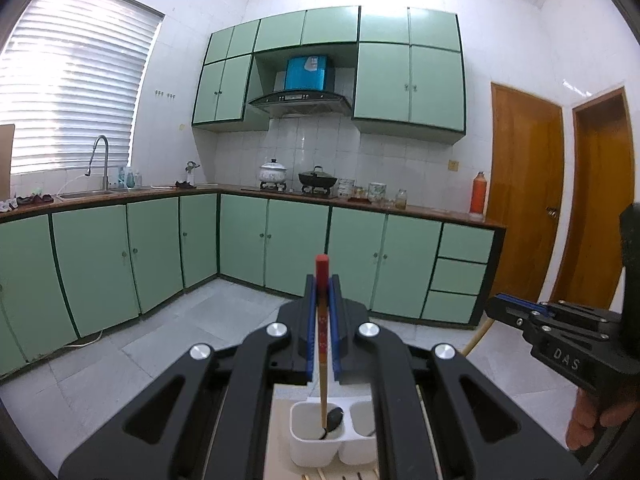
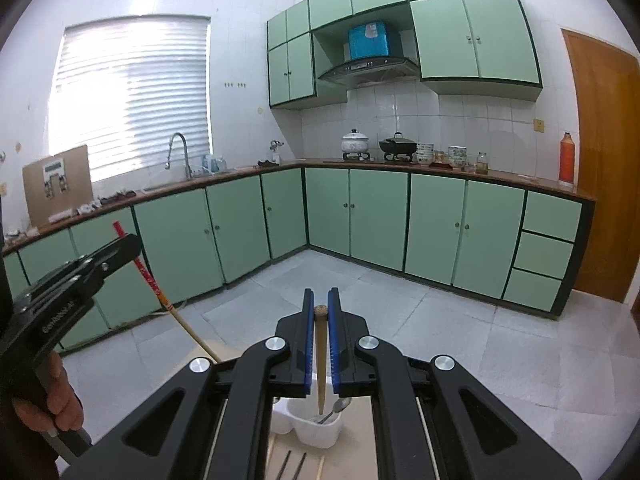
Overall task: Organize utensils
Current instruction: 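Lift both chopsticks and carry them above the white holder, then lower the chopsticks into the holder and open both grippers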
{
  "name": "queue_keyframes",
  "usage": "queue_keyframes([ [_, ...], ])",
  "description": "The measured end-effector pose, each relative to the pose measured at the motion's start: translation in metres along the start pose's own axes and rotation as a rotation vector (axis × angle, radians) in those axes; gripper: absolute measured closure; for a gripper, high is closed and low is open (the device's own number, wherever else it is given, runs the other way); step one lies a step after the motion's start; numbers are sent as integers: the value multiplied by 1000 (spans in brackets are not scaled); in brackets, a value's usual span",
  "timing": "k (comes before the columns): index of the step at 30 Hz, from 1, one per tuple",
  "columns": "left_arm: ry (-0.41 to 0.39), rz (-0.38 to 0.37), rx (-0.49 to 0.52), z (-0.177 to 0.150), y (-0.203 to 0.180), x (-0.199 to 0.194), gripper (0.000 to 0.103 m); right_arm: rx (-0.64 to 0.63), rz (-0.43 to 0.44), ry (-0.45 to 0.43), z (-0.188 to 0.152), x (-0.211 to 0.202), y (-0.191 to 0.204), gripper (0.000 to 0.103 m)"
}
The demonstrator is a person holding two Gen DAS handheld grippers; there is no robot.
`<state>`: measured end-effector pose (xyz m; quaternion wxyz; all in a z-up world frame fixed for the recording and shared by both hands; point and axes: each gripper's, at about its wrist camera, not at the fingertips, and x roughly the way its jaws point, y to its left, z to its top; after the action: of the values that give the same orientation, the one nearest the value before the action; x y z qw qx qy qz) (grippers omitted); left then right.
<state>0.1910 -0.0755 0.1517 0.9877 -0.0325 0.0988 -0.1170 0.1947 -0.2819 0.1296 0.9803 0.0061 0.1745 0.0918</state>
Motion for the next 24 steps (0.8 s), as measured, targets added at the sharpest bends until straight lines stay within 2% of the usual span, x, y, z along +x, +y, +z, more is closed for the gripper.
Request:
queue_keyframes([
  [3,34,10,5,-10,0,24,98,-25,-31,4,-7,18,3,96],
  [8,99,29,28,-29,2,60,98,-10,-30,18,-19,40,3,96],
  [19,239,49,27,-68,22,91,98,32,-20,102,-44,66,-2,96],
  [24,260,60,20,-78,32,90,96,38,-22,126,-52,68,-2,96],
])
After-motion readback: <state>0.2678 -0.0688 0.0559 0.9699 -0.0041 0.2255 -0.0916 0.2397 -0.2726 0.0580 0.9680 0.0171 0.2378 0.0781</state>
